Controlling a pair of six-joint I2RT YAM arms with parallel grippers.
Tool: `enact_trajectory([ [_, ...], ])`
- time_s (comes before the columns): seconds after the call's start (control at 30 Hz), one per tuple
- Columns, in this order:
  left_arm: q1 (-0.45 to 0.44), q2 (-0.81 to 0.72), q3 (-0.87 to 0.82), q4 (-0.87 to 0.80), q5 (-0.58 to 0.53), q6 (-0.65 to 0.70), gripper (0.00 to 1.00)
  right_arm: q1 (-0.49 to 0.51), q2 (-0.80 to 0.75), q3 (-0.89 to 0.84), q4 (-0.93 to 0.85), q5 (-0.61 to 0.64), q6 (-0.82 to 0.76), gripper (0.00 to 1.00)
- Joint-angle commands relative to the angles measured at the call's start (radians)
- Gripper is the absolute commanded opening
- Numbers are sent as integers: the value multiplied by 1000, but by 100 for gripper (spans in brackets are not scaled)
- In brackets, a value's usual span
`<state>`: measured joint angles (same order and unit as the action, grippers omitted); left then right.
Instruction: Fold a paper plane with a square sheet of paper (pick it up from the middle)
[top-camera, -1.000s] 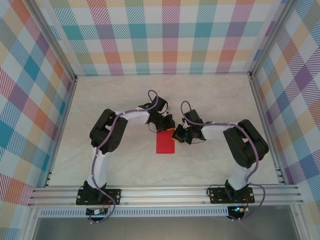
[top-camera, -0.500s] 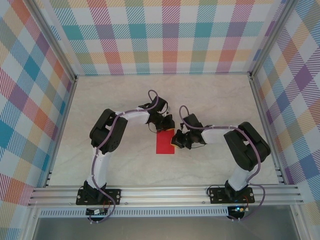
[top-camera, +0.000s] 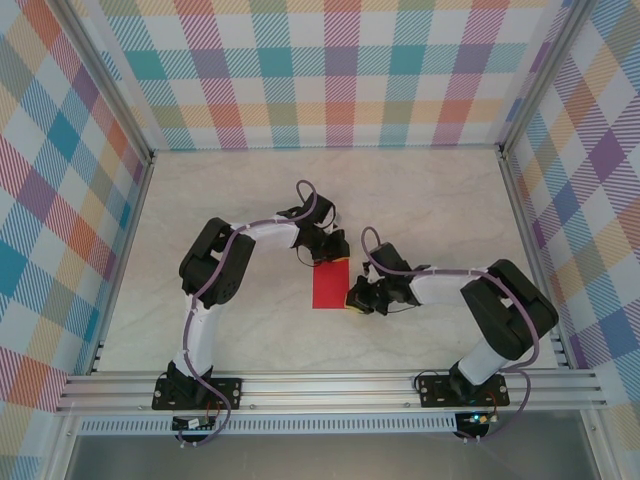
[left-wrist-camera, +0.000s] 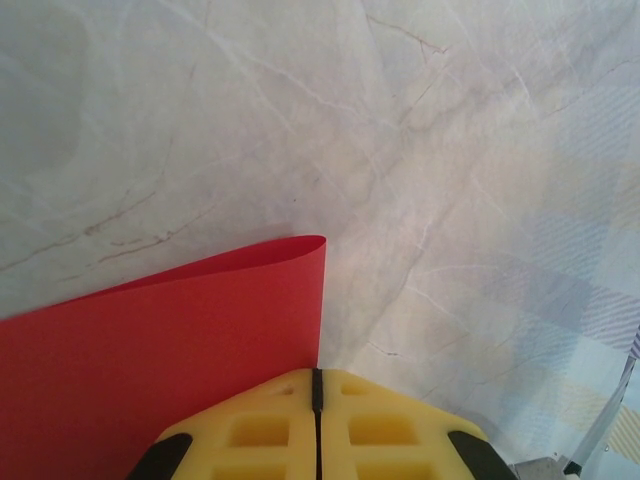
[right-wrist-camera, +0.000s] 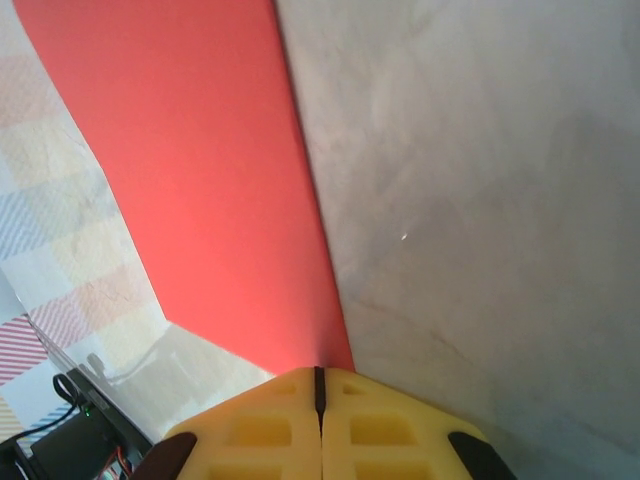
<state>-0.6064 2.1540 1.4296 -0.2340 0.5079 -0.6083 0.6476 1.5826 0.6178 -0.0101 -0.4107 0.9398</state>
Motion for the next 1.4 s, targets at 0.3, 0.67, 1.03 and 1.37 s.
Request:
enact_trajectory([
  [0.3, -7, -38, 84, -80, 36, 28, 10, -42, -101, 135, -162, 91, -95, 8],
  [0.67, 1, -109, 29, -92, -7, 41, 10, -149, 23, 220, -67, 103, -84, 7],
  [1.03, 0, -251, -244, 46, -4, -38, 6, -167, 203, 343, -35, -35, -175, 7],
  [1.37, 1, -251, -305, 28, -57, -28, 5, -175, 336, 404, -40, -61, -205, 6],
])
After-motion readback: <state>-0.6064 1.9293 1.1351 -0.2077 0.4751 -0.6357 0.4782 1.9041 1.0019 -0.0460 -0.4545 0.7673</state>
